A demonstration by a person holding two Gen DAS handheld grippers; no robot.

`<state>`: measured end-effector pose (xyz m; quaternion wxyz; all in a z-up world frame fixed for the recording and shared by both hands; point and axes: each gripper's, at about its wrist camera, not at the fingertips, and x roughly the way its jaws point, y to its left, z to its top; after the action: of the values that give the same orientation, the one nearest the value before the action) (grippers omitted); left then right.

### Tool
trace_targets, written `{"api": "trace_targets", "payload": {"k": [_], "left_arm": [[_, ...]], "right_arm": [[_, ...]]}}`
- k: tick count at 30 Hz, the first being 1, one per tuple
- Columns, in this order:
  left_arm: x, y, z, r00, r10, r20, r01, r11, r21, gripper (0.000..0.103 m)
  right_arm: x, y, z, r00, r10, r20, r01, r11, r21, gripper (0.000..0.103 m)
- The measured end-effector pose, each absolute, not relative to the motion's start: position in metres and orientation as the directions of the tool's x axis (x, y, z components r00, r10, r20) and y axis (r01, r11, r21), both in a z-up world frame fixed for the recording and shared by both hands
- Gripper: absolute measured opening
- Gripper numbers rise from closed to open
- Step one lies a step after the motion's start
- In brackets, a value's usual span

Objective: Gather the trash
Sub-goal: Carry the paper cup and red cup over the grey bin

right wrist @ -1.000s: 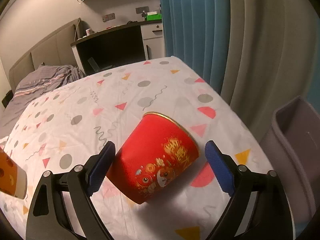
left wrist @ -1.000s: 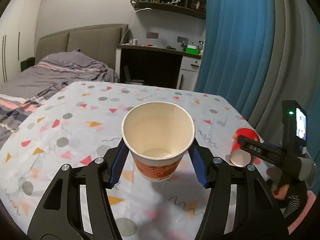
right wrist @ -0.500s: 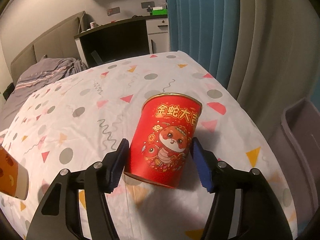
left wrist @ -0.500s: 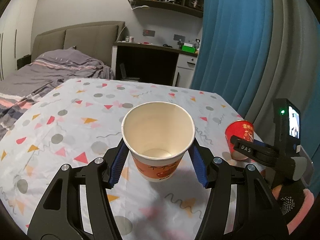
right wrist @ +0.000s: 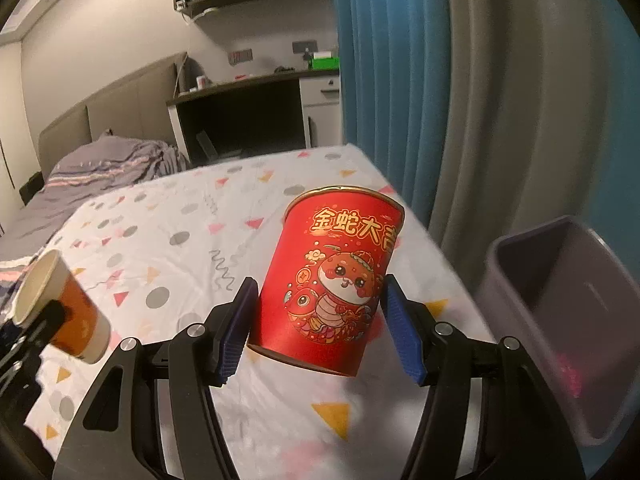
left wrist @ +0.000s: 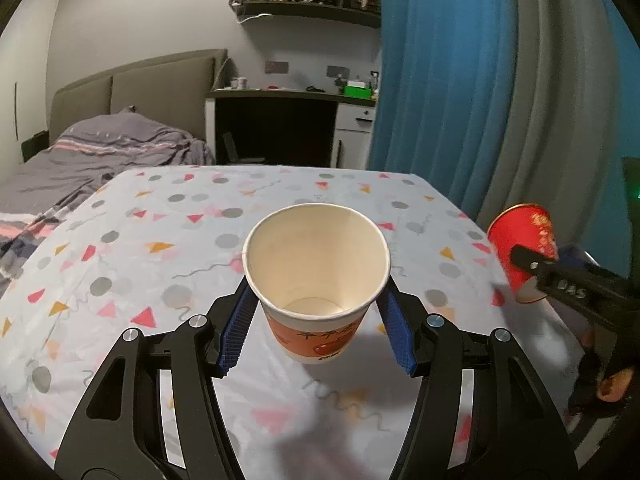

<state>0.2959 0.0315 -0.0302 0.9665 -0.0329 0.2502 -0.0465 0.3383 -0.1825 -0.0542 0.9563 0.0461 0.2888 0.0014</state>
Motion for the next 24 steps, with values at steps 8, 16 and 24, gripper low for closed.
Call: {"api": "trace_targets", "payload": {"k": [8, 16, 24], "left_arm": [[0.277, -0.001, -0.013, 0.874, -0.148, -0.463, 0.127, 0.989, -0.078, 0.058], [0.257, -0.061, 0.008, 0.873, -0.231, -0.430, 0.232, 0.971, -0.050, 0.058], [0.253, -0.146, 0.016, 0.834, -0.372, -0.408, 0.385, 0.921, -0.051, 0.058]], "right_arm": [[0.297, -0.215, -0.028, 0.872, 0.031, -0.488, 0.023, 0.994, 0.104, 0.062], [0.260, -0.255, -0.011, 0.904, 0.001, -0.428, 0.055, 0.991, 0.119, 0.062], [0.233, -0.311, -0.019, 0.907, -0.089, -0.412, 0.145, 0.983, 0.109, 0.062]]}}
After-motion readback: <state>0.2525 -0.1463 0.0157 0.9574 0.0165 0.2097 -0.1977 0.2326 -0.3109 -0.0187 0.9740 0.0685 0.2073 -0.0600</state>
